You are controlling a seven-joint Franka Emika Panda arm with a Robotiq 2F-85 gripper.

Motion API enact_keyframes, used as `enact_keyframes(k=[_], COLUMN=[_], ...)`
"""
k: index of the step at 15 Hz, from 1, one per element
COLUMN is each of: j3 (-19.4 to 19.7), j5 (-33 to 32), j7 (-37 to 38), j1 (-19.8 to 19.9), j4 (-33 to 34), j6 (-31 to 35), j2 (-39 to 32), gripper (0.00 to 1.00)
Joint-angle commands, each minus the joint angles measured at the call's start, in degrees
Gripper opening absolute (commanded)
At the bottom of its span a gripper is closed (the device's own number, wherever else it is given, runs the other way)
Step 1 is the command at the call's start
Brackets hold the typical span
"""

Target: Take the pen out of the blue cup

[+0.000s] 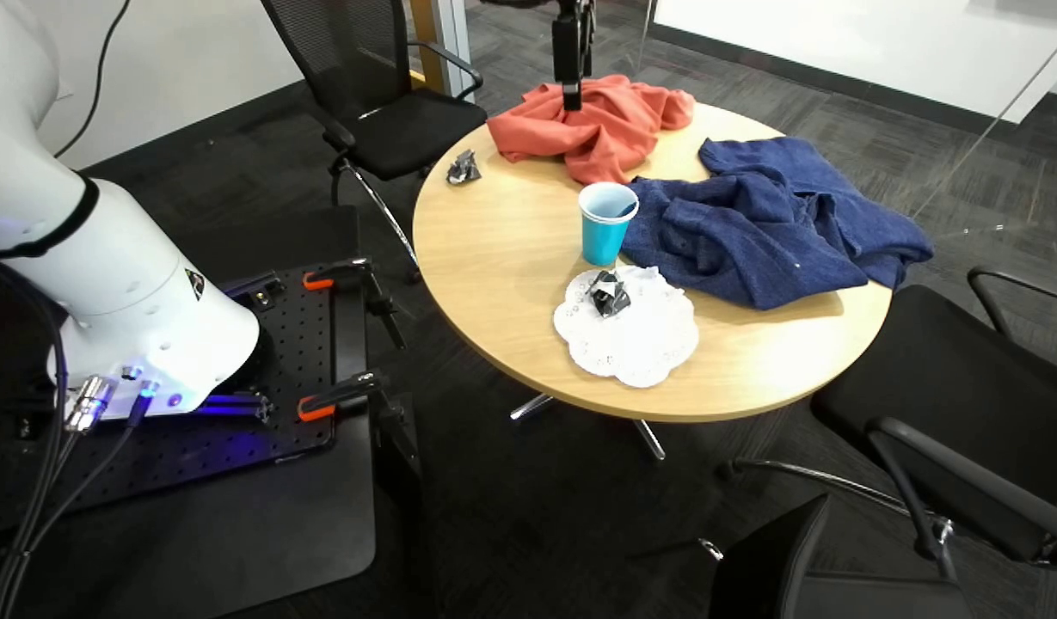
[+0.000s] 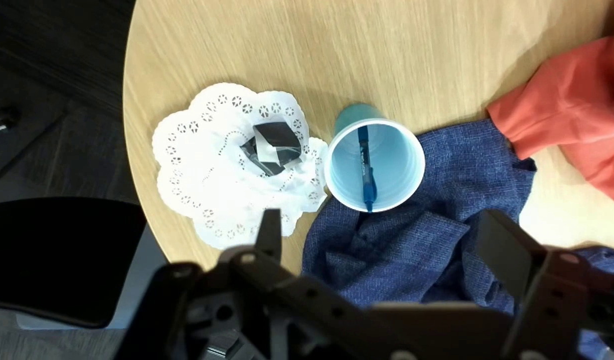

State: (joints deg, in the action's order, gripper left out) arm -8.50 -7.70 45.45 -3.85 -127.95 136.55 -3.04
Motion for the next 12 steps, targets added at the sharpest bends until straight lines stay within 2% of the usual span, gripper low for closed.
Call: enact_keyframes(k=[1,8,12], j3=[1.4,1.6,2.5], j5=[-0.5,-0.7,-0.7], j7=[0.8,1.1,1.3], j1=[-1.6,-1.9,-2.1], j4=[0.1,0.7,2.5], j6=[0.3,0.4,1.4], j2=[-0.9,-1.7,-6.1], gripper=[1.00,1.00,1.00])
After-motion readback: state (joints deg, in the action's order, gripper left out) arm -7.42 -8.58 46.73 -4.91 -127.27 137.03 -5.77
